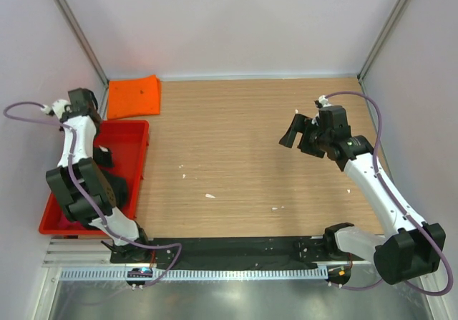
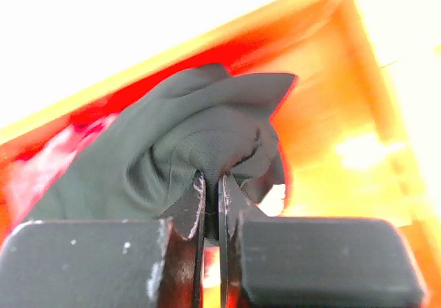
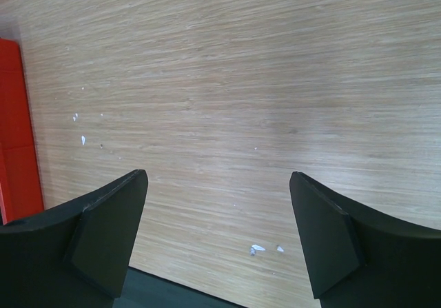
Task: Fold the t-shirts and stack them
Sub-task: Grab the tshirt from the pile, then move the tshirt to the center of the board
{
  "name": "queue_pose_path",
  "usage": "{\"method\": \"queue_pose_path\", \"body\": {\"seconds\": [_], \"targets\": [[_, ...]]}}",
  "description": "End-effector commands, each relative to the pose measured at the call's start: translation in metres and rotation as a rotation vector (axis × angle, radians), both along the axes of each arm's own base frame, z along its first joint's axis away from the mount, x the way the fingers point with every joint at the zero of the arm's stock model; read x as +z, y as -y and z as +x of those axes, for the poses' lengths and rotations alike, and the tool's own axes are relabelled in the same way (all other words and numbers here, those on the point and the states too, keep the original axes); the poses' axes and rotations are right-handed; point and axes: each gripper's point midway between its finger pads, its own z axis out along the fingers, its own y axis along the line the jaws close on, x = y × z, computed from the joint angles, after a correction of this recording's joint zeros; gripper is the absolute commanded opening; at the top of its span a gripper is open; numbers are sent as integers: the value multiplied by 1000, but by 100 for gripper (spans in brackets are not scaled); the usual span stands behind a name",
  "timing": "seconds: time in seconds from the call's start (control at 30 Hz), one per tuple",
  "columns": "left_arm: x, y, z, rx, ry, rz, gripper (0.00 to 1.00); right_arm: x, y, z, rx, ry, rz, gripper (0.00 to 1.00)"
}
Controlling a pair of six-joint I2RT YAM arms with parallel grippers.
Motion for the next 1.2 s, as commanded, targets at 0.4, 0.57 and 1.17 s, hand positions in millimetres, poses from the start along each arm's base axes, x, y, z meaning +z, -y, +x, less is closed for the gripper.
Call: {"method": "queue_pose_path", "body": {"seconds": [0.4, 0.57, 1.17], "targets": [[391, 266, 98, -761, 1160, -81, 0, 18, -2, 8, -33, 35, 6, 90], [398, 389, 57, -1088, 1162, -182, 0, 15, 4, 6, -46, 9, -35, 90], [137, 450, -36, -1497, 449, -198, 79, -8, 9, 4, 4, -115, -131, 77]]}}
